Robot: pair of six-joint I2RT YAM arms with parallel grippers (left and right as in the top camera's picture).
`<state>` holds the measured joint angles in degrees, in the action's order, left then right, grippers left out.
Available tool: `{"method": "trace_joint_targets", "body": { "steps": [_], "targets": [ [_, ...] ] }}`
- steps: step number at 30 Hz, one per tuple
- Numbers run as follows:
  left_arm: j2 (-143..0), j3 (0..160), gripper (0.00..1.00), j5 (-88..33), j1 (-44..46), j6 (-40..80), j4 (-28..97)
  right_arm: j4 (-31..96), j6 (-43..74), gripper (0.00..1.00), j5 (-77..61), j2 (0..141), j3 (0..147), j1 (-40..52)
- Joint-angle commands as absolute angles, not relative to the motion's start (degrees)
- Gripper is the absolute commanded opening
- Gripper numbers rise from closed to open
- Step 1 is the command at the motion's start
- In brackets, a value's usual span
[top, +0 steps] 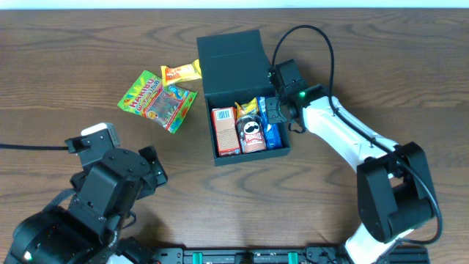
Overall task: Pack container
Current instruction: 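Withdraw the right gripper from the box and raise it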
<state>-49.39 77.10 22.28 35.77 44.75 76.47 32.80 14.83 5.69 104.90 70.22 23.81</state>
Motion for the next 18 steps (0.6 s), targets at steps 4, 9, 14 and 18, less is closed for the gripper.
{"method": "trace_joint_targets", "body": {
  "steps": [4,9,14,18],
  "targets": [
    [-49.4,78.3,0.95,22.9,35.6,44.4,76.6,33.3,17.4,0.02,7.5,105.1,70.3,24.3],
    [-49.4,78.3,0.95,22.9,35.6,44.4,76.6,35.7,23.9,0.01,9.0,105.1,70.2,24.9],
    [-49.4,78.3,0.95,22.9,35.6,44.3,76.6,35.2,26.8,0.02,9.2,105.1,69.6,26.1],
    [-49.4,78.3,0.95,22.9,35.6,44.3,76.6,35.2,29.5,0.01,9.2,105.1,69.6,26.8]
  ]
}}
